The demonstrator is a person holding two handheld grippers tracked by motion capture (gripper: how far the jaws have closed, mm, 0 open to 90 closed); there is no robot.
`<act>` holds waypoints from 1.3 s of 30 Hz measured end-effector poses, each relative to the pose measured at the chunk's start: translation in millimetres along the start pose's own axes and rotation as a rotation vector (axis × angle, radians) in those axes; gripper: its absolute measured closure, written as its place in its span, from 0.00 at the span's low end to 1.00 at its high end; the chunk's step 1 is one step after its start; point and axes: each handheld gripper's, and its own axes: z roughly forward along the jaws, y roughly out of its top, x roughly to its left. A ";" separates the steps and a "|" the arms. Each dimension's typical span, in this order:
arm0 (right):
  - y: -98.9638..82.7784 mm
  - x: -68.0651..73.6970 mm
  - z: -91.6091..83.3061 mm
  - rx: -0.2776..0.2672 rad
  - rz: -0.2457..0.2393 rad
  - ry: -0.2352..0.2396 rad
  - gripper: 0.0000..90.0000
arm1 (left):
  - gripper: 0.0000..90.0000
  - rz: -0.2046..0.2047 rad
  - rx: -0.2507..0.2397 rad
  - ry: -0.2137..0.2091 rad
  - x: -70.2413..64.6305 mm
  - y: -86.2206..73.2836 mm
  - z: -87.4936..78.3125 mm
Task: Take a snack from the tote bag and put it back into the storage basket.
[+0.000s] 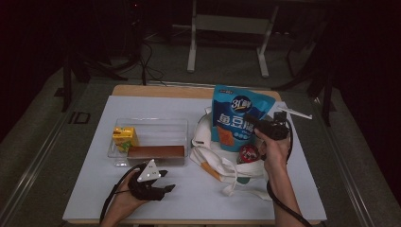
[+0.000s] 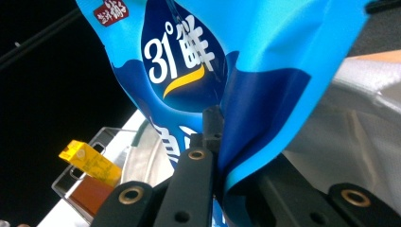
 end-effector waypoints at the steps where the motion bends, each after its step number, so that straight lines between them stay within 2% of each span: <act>1: 0.8 0.3 -0.4 -0.002 0.001 0.004 1.00 | 0.46 0.001 -0.001 0.000 -0.1 0.0 0.0; 14: 9.4 10.0 -9.9 -0.045 0.009 0.045 1.00 | 0.46 0.003 0.003 0.000 -0.6 -0.4 1.5; 22: 13.8 17.8 -14.4 -0.068 -0.003 0.057 1.00 | 0.46 0.004 0.004 0.000 -0.7 -0.5 1.7; 27: 17.4 23.0 -18.5 -0.082 -0.004 0.082 1.00 | 0.46 0.004 0.004 -0.001 -0.6 -0.5 1.6; 34: 19.4 33.7 -18.2 -0.077 -0.024 0.111 1.00 | 0.46 0.004 0.005 -0.003 -1.2 -0.5 1.8; 39: 19.0 37.8 -18.1 -0.077 -0.016 0.128 1.00 | 0.46 0.002 0.003 -0.003 -1.2 -0.5 2.0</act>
